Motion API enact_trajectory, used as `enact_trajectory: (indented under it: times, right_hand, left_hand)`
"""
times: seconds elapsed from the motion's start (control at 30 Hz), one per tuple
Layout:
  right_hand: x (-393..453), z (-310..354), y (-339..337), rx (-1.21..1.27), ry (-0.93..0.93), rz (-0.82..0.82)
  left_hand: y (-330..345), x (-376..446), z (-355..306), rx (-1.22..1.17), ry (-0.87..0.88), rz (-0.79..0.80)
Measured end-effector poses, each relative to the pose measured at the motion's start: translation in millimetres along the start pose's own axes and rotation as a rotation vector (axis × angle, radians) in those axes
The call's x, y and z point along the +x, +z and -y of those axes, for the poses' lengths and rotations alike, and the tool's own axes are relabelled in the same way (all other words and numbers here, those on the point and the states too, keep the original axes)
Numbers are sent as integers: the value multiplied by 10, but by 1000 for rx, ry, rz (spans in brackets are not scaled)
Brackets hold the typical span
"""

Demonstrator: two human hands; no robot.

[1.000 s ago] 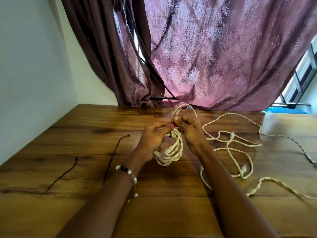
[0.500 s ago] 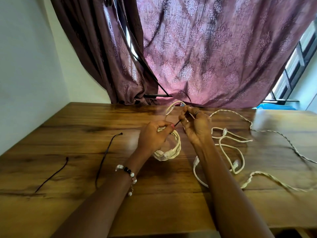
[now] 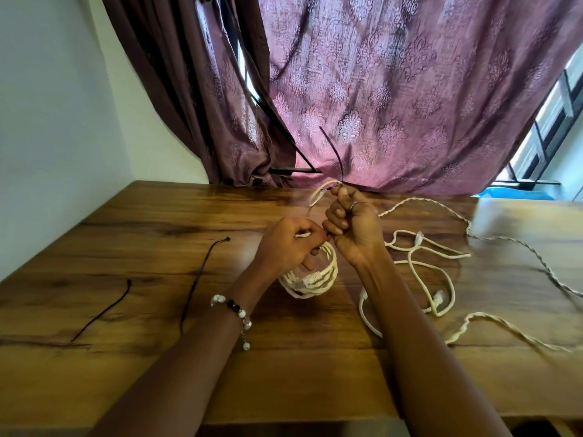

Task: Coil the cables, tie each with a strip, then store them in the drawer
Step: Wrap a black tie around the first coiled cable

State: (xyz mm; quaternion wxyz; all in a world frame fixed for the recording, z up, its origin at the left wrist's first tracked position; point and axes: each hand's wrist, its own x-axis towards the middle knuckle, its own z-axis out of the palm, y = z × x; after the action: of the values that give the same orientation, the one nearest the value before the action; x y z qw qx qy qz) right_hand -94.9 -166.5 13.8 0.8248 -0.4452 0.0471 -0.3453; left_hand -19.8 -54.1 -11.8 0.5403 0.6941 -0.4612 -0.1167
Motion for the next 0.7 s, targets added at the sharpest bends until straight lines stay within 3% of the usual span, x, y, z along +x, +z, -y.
enact_trajectory:
  times: [0.27,0.5,0.6,0.7]
  right_hand:
    - [43,38,-39,9,55,-29]
    - [56,38,-40,-7,36,-17]
    - [56,33,-42,-31,14,-15]
    - [45,17,-44,-52,-5,-9]
  left_hand:
    - [41,-6,0,76,87,-112]
    - [31,-23,3,21,40,-70]
    - [22,-31,-2,162,24,-46]
    - [13,-7,-5,465,101,-99]
